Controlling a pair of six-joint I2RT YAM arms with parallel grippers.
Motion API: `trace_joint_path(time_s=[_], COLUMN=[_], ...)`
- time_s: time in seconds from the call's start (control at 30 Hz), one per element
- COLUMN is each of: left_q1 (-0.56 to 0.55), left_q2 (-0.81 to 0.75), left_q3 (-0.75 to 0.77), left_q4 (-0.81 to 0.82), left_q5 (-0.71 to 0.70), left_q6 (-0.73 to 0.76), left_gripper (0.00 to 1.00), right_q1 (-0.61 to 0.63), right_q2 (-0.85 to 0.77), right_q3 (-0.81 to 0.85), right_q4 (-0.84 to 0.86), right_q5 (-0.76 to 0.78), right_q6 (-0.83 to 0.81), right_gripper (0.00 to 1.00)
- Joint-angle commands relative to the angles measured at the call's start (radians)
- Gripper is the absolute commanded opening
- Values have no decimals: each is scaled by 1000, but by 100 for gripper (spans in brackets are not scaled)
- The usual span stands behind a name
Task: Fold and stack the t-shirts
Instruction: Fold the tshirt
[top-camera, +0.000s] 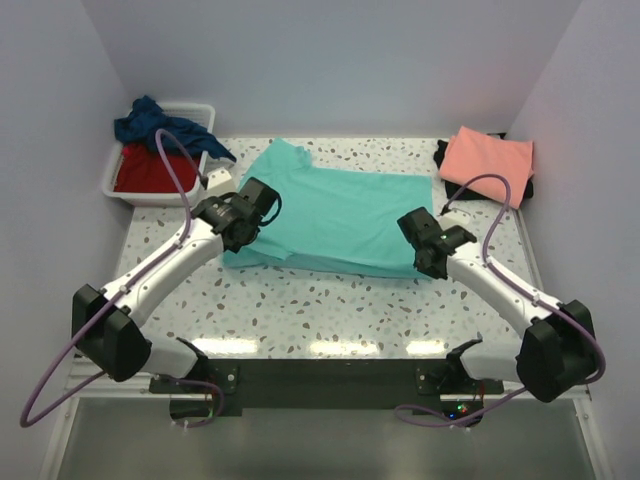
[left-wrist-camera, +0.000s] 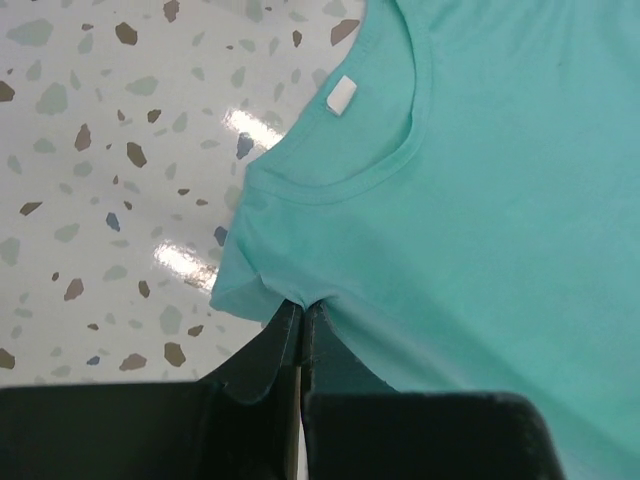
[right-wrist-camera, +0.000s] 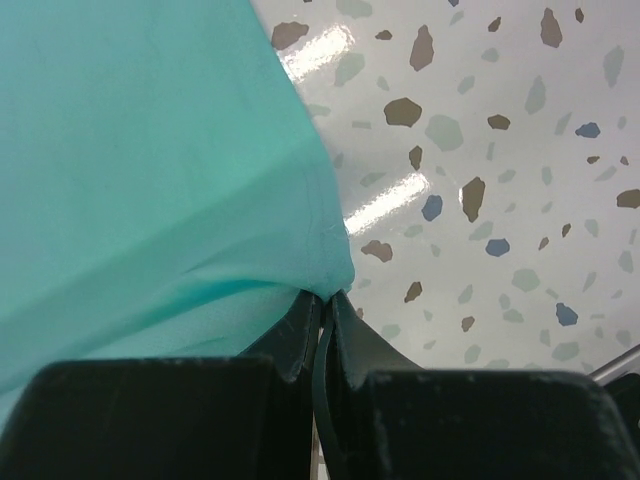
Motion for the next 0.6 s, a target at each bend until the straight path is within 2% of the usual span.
trace_joint_path(time_s=[0.0, 0.57], left_q1=[35, 130], left_q2=[56, 232], left_q3=[61, 132], left_q4=[102, 208], left_q5=[-23, 9], left_q6=[84, 182], left_gripper=[0, 0], right_q1=[-35, -117], right_q2=[31, 229], right_q3=[46, 139], right_q4=[63, 188], right_q5=[38, -9], right_q6=[-38, -135], right_gripper=[0, 0])
